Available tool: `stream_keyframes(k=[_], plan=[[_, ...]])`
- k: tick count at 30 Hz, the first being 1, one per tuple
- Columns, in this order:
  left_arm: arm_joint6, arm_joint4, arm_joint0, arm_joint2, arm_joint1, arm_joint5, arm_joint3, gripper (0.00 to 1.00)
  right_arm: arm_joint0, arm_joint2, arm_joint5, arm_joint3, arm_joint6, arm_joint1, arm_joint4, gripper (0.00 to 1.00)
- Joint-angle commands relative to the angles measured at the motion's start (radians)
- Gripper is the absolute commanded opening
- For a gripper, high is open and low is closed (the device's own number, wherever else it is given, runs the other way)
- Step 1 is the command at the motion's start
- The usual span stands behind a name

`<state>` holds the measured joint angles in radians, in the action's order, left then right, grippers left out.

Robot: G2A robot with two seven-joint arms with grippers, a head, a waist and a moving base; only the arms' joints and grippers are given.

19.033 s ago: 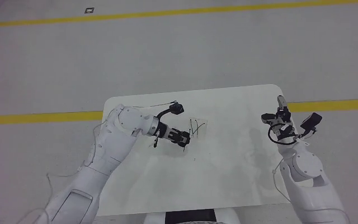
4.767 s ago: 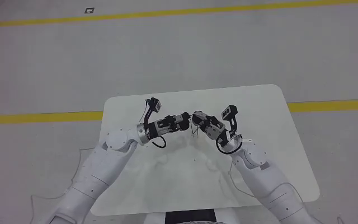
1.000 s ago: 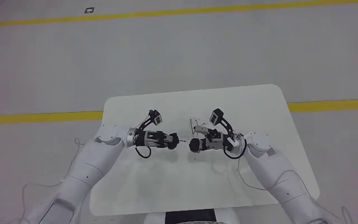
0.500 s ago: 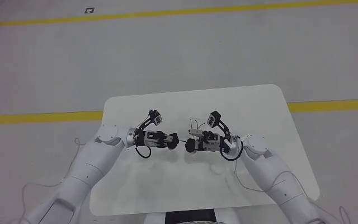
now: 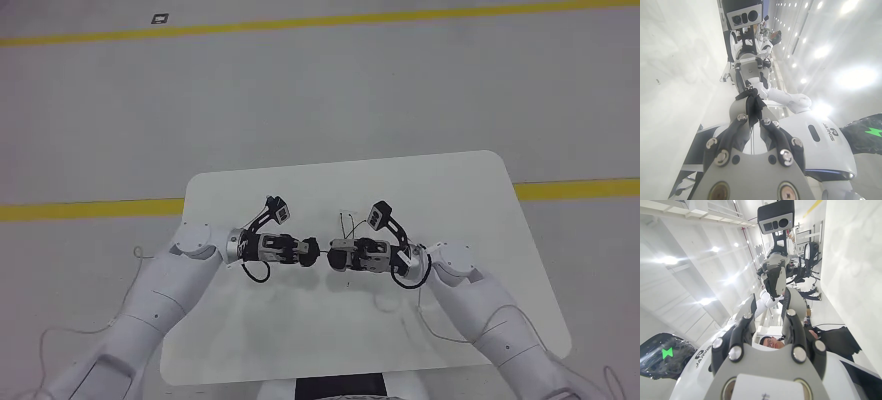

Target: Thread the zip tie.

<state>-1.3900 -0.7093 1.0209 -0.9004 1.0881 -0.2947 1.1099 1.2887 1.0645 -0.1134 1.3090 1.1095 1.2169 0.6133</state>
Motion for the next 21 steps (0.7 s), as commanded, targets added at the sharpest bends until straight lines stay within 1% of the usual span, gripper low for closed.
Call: stream_keyframes(k=[1, 2, 5, 10, 11, 15, 16, 21], plan=[[0.000, 0.000, 0.000, 0.000, 0.000, 0.000, 0.000, 0.00, 0.001, 0.000, -0.002, 0.000, -0.002, 0.000, 0.001, 0.22], [0.000, 0.000, 0.000, 0.000, 0.000, 0.000, 0.000, 0.00, 0.001, 0.000, -0.003, 0.000, -0.002, -0.001, 0.001, 0.20], [0.000, 0.000, 0.000, 0.000, 0.000, 0.000, 0.000, 0.00, 0.001, -0.001, -0.005, 0.001, -0.003, -0.001, -0.001, 0.20], [0.000, 0.000, 0.000, 0.000, 0.000, 0.000, 0.000, 0.00, 0.002, -0.002, -0.007, 0.005, -0.006, -0.003, -0.006, 0.15], [0.000, 0.000, 0.000, 0.000, 0.000, 0.000, 0.000, 0.00, 0.002, -0.003, -0.007, 0.005, -0.006, -0.003, -0.006, 0.11], [0.000, 0.000, 0.000, 0.000, 0.000, 0.000, 0.000, 0.00, 0.002, -0.003, -0.006, 0.007, -0.008, -0.004, -0.009, 0.04], [0.000, 0.000, 0.000, 0.000, 0.000, 0.000, 0.000, 0.00, 0.002, -0.003, -0.006, 0.008, -0.008, -0.005, -0.009, 0.01], [0.000, 0.000, 0.000, 0.000, 0.000, 0.000, 0.000, 0.00, 0.003, -0.005, -0.007, 0.009, -0.012, -0.006, -0.010, 0.00]])
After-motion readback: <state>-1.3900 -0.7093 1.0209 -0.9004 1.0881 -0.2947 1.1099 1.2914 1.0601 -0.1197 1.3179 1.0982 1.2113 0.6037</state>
